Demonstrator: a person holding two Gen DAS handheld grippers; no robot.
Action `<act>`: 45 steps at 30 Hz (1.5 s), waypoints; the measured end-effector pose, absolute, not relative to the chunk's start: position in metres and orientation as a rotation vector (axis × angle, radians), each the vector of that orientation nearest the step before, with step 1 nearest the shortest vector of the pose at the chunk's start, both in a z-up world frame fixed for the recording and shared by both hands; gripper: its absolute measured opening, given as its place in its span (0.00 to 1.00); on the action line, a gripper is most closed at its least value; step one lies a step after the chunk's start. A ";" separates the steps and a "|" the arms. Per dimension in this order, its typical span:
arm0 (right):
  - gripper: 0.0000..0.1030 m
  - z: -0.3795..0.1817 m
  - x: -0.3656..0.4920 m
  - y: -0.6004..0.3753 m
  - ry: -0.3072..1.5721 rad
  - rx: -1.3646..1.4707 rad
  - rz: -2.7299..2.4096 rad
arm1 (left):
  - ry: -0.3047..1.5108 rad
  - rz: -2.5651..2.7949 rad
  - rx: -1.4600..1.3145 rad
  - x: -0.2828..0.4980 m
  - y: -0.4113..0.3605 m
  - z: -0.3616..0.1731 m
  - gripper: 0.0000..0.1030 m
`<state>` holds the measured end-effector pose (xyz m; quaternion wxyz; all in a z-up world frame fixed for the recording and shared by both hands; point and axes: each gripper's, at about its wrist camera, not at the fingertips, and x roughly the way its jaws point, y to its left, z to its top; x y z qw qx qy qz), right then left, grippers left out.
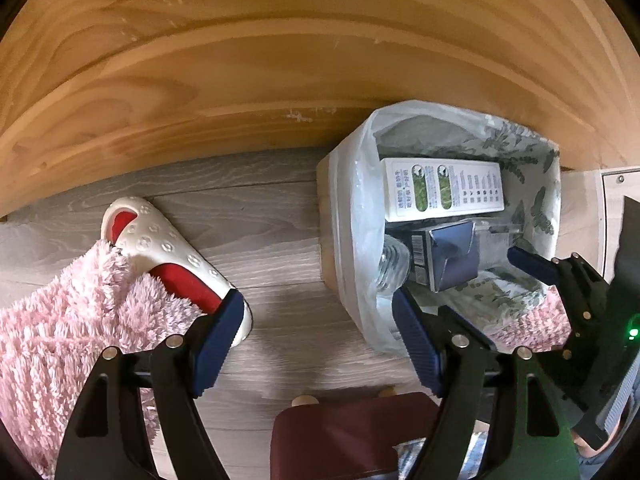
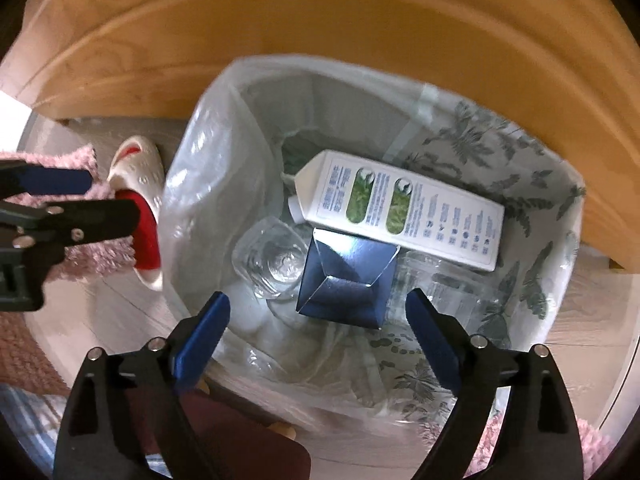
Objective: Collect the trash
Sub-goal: 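Lower the blue carton into the bag and open the right tool, then raise both open tools up out of the trash bag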
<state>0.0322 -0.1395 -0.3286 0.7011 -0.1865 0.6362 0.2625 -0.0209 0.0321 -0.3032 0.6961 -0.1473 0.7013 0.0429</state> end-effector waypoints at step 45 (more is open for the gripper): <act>0.92 -0.243 0.047 -0.193 1.232 -0.198 0.377 | 1.204 -0.050 -0.310 -0.023 0.015 -0.226 0.93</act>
